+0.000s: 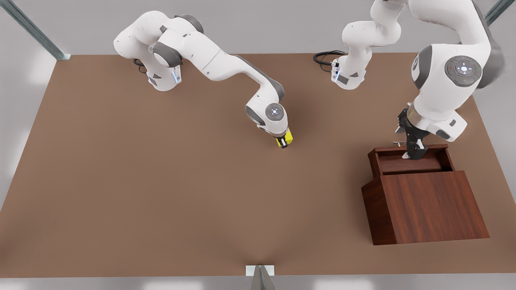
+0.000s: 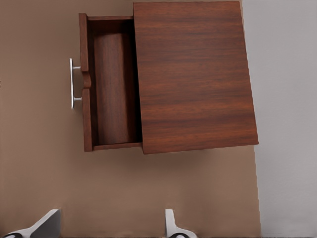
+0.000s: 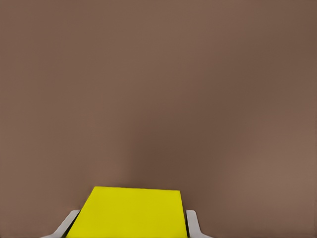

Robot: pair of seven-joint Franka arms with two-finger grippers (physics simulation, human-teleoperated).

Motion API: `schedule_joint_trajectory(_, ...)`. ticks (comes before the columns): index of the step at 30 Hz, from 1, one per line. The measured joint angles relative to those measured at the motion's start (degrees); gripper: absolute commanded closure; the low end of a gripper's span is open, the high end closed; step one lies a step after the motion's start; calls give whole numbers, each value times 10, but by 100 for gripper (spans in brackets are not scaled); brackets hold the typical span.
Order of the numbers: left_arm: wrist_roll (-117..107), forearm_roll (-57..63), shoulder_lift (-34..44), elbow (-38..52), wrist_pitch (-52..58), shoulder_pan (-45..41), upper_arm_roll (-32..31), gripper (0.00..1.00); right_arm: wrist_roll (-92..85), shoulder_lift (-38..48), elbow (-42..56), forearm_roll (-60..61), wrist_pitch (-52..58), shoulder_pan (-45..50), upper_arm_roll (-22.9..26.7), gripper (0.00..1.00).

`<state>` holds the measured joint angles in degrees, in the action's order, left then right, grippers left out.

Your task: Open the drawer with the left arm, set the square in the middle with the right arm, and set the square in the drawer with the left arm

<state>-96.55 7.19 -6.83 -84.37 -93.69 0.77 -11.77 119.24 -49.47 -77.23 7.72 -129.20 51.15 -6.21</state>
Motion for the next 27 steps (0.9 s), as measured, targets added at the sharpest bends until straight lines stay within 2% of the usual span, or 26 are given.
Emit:
schedule_joint_trajectory(7, 123, -27, -51, 40, 93, 33, -4, 0, -78, 7, -3, -3, 26, -6, -14, 0)
schedule_joint_trajectory(10, 154, -16, -70, 40, 105, -40, -4, 0, -120, 65, -4, -4, 34, -46, -21, 0)
schedule_joint_trajectory(14, 175, -7, -96, 40, 114, -96, -4, 0, -202, 225, -59, -6, 44, -175, -25, 0)
schedule_joint_trajectory(17, 167, -6, -126, 49, 112, -138, -4, 0, -291, 354, -123, -9, 93, -347, -23, 0)
schedule_joint_trajectory(20, 119, -7, -164, 63, 91, -235, -4, 0, -397, 427, -133, -54, 149, -442, 27, 0)
schedule_joint_trajectory(22, 68, -9, -180, 71, 67, -297, -4, 0, -472, 438, -126, -72, 179, -454, 80, 0)
schedule_joint_trajectory(23, 39, -10, -189, 71, 53, -324, -5, 0, -508, 416, -90, -77, 199, -466, 94, 0)
schedule_joint_trajectory(25, -24, -10, -198, 59, 17, -344, -4, 0, -574, 353, -2, -85, 244, -476, 101, 0)
schedule_joint_trajectory(27, -93, -10, -197, 11, -34, -344, 1, 0, -633, 329, 26, -90, 273, -476, 95, 0)
